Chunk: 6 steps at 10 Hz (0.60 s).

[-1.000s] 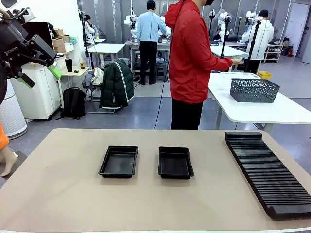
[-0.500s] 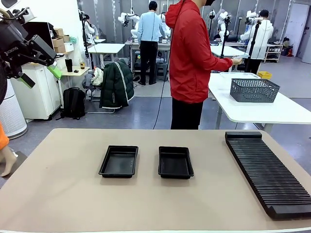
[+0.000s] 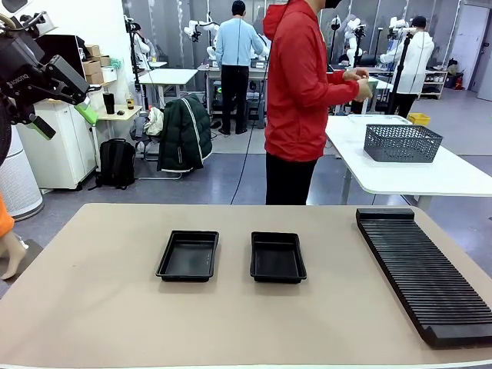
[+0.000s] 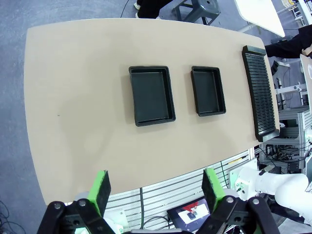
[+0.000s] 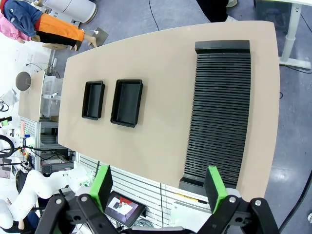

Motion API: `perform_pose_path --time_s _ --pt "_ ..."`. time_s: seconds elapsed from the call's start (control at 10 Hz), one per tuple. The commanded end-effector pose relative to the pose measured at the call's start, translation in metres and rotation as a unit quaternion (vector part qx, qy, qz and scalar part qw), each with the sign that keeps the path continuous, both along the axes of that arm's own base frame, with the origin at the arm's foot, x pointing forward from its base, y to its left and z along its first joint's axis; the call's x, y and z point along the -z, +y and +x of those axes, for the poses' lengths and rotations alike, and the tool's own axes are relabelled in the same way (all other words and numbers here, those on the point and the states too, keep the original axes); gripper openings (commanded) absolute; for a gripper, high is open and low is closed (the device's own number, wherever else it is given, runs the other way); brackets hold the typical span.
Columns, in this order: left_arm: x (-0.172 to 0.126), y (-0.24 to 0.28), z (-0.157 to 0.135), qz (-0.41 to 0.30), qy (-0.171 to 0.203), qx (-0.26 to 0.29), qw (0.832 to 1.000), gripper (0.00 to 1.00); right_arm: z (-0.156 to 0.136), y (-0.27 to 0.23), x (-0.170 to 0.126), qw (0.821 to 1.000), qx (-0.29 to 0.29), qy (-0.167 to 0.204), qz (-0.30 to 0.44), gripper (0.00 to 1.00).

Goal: Inspect and transfer BCBs to ESD trays.
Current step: Pick up the Blank PCB from the PCB Rack and place it in the left ESD tray.

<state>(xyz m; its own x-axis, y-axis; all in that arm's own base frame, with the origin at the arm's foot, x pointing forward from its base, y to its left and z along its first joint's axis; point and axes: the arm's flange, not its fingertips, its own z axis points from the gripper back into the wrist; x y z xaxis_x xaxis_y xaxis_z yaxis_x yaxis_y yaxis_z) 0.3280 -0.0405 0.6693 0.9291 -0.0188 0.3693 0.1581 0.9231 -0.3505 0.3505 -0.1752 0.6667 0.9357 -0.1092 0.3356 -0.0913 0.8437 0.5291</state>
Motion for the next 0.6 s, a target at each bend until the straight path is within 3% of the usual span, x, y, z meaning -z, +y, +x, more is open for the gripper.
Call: perform_pose_path --time_s 0.0,0.5 --pt "-0.0001 0.0001 0.0000 0.000 -0.002 -0.001 1.000 1.00 0.0000 0.0008 -0.0002 1.000 -0.001 0.000 -0.001 1.00" --pt "-0.0001 0.0001 0.0000 0.000 -0.002 -0.001 1.000 1.00 0.0000 0.0008 -0.0002 1.000 -0.001 0.000 -0.001 1.00"
